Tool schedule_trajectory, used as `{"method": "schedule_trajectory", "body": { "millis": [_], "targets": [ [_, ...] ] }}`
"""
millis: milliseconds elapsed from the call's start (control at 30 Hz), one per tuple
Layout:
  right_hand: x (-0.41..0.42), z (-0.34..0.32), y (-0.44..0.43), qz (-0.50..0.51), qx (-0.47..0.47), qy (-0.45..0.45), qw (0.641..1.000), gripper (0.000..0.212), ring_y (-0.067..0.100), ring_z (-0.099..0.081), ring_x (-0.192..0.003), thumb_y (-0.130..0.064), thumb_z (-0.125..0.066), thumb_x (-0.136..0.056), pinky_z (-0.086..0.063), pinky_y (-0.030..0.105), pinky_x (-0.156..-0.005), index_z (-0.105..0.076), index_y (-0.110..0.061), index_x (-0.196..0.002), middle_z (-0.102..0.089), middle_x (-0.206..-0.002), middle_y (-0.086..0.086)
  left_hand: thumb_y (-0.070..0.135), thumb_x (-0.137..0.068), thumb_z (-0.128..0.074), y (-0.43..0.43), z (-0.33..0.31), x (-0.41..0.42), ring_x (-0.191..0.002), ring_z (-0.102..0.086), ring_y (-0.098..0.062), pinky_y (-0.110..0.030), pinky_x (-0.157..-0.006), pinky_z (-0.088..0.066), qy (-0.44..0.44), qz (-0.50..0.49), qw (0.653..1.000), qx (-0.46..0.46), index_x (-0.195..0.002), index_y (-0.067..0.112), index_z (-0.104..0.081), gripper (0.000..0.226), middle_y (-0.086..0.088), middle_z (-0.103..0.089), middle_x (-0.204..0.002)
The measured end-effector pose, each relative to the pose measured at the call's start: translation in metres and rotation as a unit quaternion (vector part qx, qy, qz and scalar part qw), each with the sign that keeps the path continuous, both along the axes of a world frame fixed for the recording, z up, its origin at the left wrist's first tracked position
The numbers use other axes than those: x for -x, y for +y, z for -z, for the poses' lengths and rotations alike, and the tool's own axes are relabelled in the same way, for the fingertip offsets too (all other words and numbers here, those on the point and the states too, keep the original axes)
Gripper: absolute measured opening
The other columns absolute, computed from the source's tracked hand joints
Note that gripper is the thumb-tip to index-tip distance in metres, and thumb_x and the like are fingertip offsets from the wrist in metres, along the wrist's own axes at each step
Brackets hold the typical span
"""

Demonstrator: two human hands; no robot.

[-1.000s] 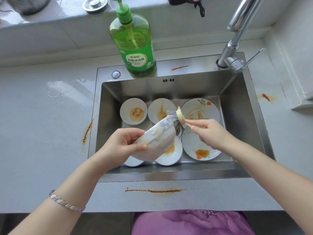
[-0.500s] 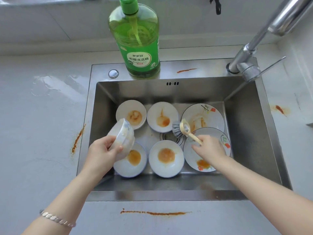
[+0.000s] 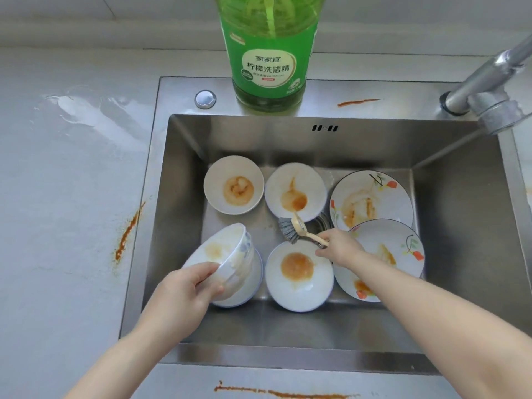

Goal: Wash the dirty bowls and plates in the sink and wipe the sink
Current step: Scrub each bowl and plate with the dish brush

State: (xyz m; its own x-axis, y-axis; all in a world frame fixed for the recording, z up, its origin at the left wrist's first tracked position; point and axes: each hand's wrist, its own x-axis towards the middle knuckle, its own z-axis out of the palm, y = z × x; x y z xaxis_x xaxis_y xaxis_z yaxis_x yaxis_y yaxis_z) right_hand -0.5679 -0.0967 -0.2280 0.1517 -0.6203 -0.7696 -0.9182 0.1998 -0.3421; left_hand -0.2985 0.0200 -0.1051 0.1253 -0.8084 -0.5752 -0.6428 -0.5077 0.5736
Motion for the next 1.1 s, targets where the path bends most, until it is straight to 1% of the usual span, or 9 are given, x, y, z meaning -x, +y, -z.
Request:
{"method": "schedule_trajectory", "body": {
  "millis": [100, 233, 300, 400, 533, 700, 867, 1000, 1100],
  "targets": [
    [0.000, 0.000, 0.003, -0.009, 0.017, 0.006, 1.000, 0.011, 0.023, -0.059, -0.079, -0.014, -0.062, -0.082, -0.040, 0.026, -0.058, -0.068, -0.020, -0.090, -0.067, -0.085, 0.004, 0.020, -0.085, -0.064, 0.000, 0.004, 0.003, -0.094, -0.063, -0.013, -0.032, -0.083, -0.049, 0.002, 0.008, 1.000, -0.001, -0.101, 0.026, -0.070, 0.018, 0.010, -0.071, -0.093],
    [0.003, -0.013, 0.012, -0.001, 0.034, 0.002, 0.999, 0.026, 0.020, -0.047, -0.065, -0.009, -0.059, -0.077, -0.029, 0.025, -0.048, -0.053, -0.028, -0.061, -0.049, -0.058, -0.003, 0.035, -0.076, -0.056, 0.001, -0.002, 0.002, -0.081, -0.063, -0.017, -0.036, -0.075, -0.050, -0.001, 0.035, 0.999, 0.020, -0.089, 0.031, -0.065, 0.016, 0.009, -0.069, -0.077],
    [0.012, -0.024, 0.017, 0.016, 0.039, 0.002, 0.999, 0.027, 0.020, -0.045, -0.062, -0.010, -0.059, -0.076, -0.027, 0.026, -0.048, -0.049, -0.026, -0.057, -0.046, -0.056, -0.003, 0.032, -0.079, -0.060, 0.002, -0.005, 0.003, -0.081, -0.063, -0.017, -0.035, -0.075, -0.050, -0.010, 0.044, 0.999, 0.028, -0.086, 0.031, -0.067, 0.010, 0.010, -0.069, -0.076],
    [0.038, -0.049, 0.020, 0.077, 0.067, -0.012, 0.995, 0.018, 0.021, -0.046, -0.060, -0.011, -0.063, -0.075, -0.029, 0.027, -0.051, -0.057, -0.022, -0.062, -0.050, -0.058, 0.000, 0.017, -0.084, -0.066, -0.001, -0.009, 0.012, -0.077, -0.060, -0.017, -0.029, -0.072, -0.046, -0.037, 0.083, 0.995, 0.034, -0.084, 0.023, -0.069, 0.006, 0.007, -0.068, -0.074],
    [0.085, -0.096, 0.020, 0.162, 0.111, -0.032, 0.980, 0.010, 0.019, -0.048, -0.057, -0.010, -0.067, -0.076, -0.034, 0.026, -0.051, -0.067, -0.019, -0.080, -0.056, -0.061, 0.002, 0.019, -0.085, -0.062, -0.018, -0.005, 0.042, -0.071, -0.051, -0.022, -0.030, -0.061, -0.039, -0.080, 0.155, 0.984, 0.027, -0.074, 0.018, -0.064, 0.012, 0.001, -0.059, -0.065],
    [0.139, -0.130, 0.027, 0.244, 0.166, -0.013, 0.955, 0.015, 0.029, -0.059, -0.073, -0.009, -0.069, -0.074, -0.039, 0.028, -0.060, -0.071, -0.016, -0.086, -0.066, -0.073, 0.008, 0.022, -0.088, -0.052, -0.038, 0.022, 0.100, -0.093, -0.057, -0.024, -0.028, -0.063, -0.034, -0.151, 0.298, 0.942, 0.030, -0.089, 0.023, -0.064, 0.012, 0.001, -0.067, -0.094],
    [0.164, -0.139, 0.036, 0.291, 0.164, -0.015, 0.942, 0.023, 0.023, -0.057, -0.081, -0.010, -0.070, -0.075, -0.036, 0.026, -0.068, -0.071, -0.017, -0.096, -0.065, -0.081, 0.003, 0.015, -0.085, -0.050, -0.045, 0.052, 0.138, -0.101, -0.056, -0.028, -0.025, -0.067, -0.029, -0.183, 0.412, 0.893, 0.005, -0.101, 0.014, -0.064, 0.021, -0.006, -0.066, -0.106],
    [0.168, -0.139, 0.040, 0.303, 0.149, -0.026, 0.941, 0.021, 0.020, -0.054, -0.077, -0.010, -0.069, -0.075, -0.036, 0.023, -0.057, -0.071, -0.017, -0.095, -0.064, -0.081, 0.002, 0.016, -0.085, -0.054, -0.041, 0.072, 0.141, -0.101, -0.056, -0.025, -0.026, -0.071, -0.037, -0.157, 0.399, 0.903, -0.003, -0.098, 0.014, -0.066, 0.018, -0.003, -0.067, -0.101],
    [0.166, -0.137, 0.041, 0.310, 0.140, -0.040, 0.940, 0.020, 0.021, -0.054, -0.073, -0.009, -0.070, -0.074, -0.038, 0.020, -0.056, -0.071, -0.017, -0.093, -0.068, -0.085, 0.009, 0.018, -0.083, -0.058, -0.037, 0.085, 0.133, -0.090, -0.056, -0.020, -0.023, -0.065, -0.033, -0.131, 0.396, 0.909, -0.022, -0.090, 0.013, -0.068, 0.013, 0.007, -0.059, -0.076]
  ]
}}
